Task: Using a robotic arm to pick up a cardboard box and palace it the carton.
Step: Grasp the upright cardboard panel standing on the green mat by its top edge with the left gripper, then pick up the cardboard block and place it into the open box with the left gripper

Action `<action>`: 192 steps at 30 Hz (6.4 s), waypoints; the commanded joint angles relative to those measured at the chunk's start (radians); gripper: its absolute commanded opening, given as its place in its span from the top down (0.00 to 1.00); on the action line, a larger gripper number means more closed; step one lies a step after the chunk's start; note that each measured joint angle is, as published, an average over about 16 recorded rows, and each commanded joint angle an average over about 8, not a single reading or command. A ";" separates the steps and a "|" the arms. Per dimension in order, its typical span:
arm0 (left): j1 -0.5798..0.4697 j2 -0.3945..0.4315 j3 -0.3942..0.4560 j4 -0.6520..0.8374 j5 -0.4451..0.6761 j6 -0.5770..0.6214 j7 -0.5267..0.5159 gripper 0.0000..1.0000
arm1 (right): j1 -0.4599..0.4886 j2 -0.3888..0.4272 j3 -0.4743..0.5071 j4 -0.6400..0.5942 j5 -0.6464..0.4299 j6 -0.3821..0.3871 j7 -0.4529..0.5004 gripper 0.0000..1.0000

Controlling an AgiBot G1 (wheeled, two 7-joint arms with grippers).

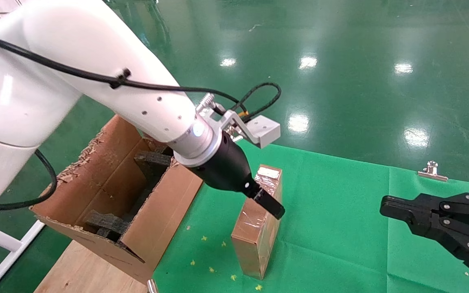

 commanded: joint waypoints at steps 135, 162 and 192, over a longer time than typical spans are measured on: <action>-0.096 -0.135 0.035 1.309 0.211 -0.509 0.963 1.00 | 0.000 0.001 -0.002 -0.001 0.001 0.001 -0.001 0.00; 0.148 -0.082 0.029 1.346 0.202 -0.816 0.889 0.48 | 0.000 0.001 -0.002 -0.001 0.002 0.001 -0.001 0.00; 0.145 -0.086 0.018 1.319 0.185 -0.833 0.904 0.00 | 0.000 0.001 -0.002 -0.001 0.002 0.001 -0.002 0.00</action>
